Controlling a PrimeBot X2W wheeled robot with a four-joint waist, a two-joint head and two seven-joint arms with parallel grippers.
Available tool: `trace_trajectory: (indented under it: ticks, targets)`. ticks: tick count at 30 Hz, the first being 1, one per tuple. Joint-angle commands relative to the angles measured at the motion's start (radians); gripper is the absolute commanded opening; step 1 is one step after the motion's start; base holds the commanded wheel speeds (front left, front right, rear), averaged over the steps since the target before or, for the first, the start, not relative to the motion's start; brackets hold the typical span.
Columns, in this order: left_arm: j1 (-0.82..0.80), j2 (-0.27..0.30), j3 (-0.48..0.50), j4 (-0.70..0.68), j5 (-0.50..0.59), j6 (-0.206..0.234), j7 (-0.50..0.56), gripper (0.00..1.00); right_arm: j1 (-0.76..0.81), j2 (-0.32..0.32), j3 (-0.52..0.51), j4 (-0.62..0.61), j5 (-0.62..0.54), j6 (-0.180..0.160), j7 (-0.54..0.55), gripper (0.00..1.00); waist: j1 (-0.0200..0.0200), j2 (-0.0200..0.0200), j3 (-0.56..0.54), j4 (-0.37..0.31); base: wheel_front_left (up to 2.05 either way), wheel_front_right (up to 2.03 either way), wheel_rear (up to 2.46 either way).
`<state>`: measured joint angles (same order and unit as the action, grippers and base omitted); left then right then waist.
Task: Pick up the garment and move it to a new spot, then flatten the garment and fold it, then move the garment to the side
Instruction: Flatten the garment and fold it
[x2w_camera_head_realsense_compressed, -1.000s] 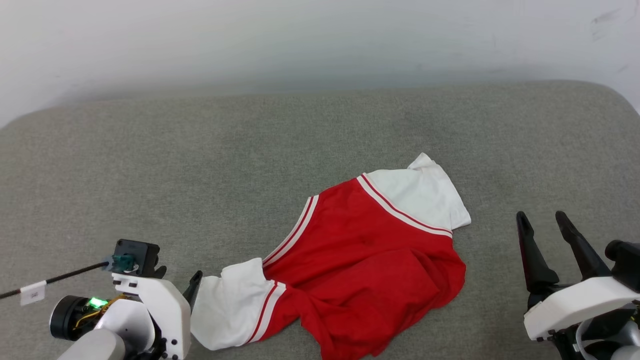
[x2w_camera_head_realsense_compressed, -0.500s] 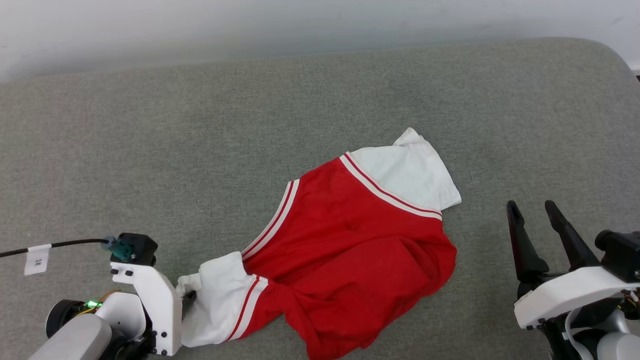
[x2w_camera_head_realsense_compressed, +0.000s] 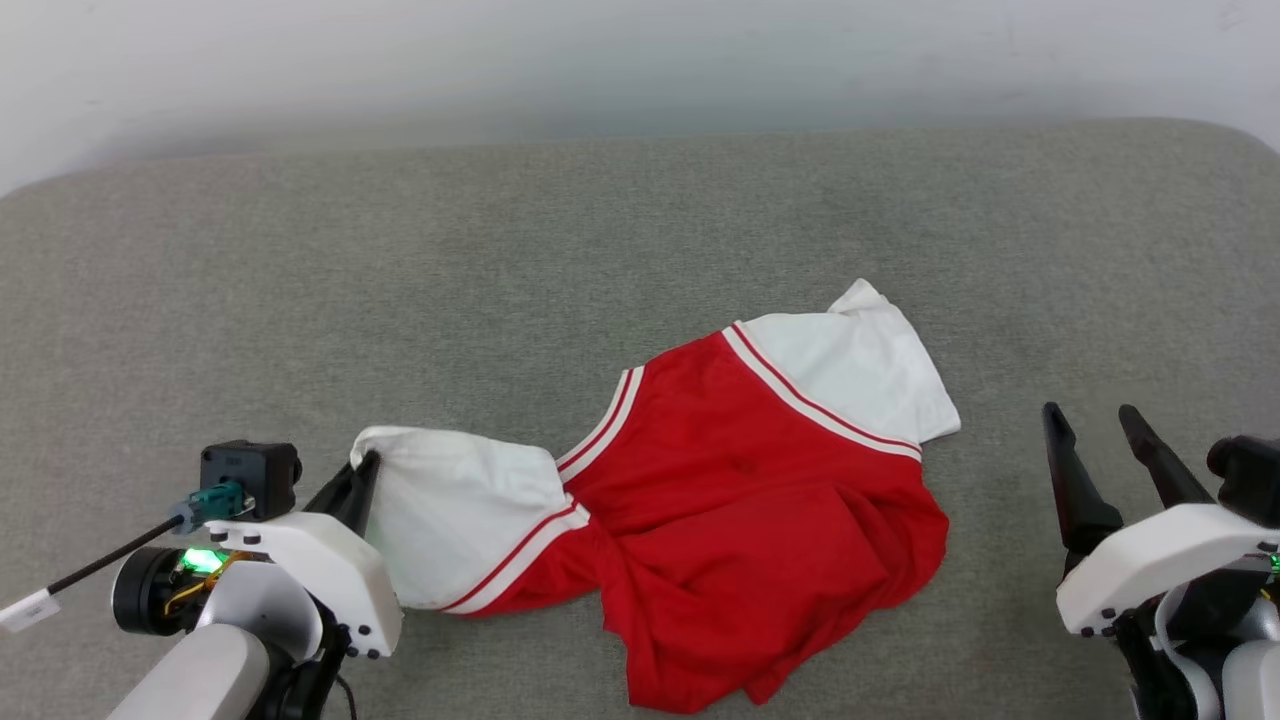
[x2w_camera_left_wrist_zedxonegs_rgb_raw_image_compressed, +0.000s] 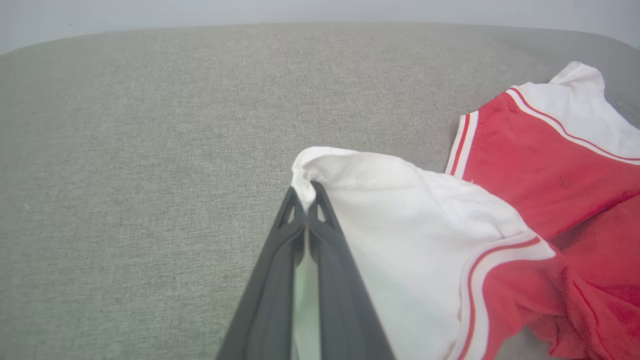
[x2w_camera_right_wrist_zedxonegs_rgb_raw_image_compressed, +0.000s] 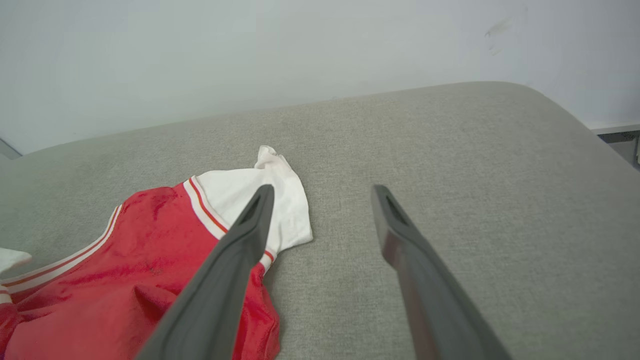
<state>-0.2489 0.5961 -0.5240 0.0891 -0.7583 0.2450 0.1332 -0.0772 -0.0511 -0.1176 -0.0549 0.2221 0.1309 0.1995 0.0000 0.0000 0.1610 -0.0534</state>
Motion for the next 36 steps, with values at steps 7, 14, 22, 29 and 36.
trace_trajectory:
  ticks: [7, 14, 22, 29, 36]
  targets:
    - [-0.006, -0.022, 0.008, -0.128, 0.061, 0.052, -0.085, 0.0, -0.177, -0.088, -0.023, 0.192, 0.083, 0.0, 0.178, 1.0, 0.0, 0.0, 0.035, 0.074, 0.0, 0.0, 0.0]
    - [-0.062, -0.041, -0.014, -0.208, 0.104, 0.056, -0.103, 0.0, -0.424, -0.205, 0.054, 0.417, 0.134, 0.0, 0.405, 1.0, 0.0, 0.0, 0.132, 0.136, 0.0, 0.0, 0.0]
    - [-0.119, -0.064, -0.036, -0.214, 0.126, 0.037, -0.114, 0.0, -0.653, -0.236, 0.176, 0.608, 0.139, 0.0, 0.476, 1.0, 0.0, 0.0, 0.222, 0.184, 0.0, 0.0, 0.0]
    - [-0.141, -0.081, -0.052, -0.179, 0.123, 0.015, -0.123, 0.0, -0.703, -0.217, 0.259, 0.82, 0.136, 0.0, 0.565, 1.0, 0.0, 0.0, 0.234, 0.192, 0.0, 0.0, 0.0]
    - [-0.144, -0.064, -0.04, -0.142, 0.106, 0.004, -0.125, 0.0, -0.76, -0.211, 0.306, 0.884, 0.162, 0.0, 0.524, 0.0, 0.0, 0.0, 0.185, 0.165, 0.0, 0.0, 0.0]
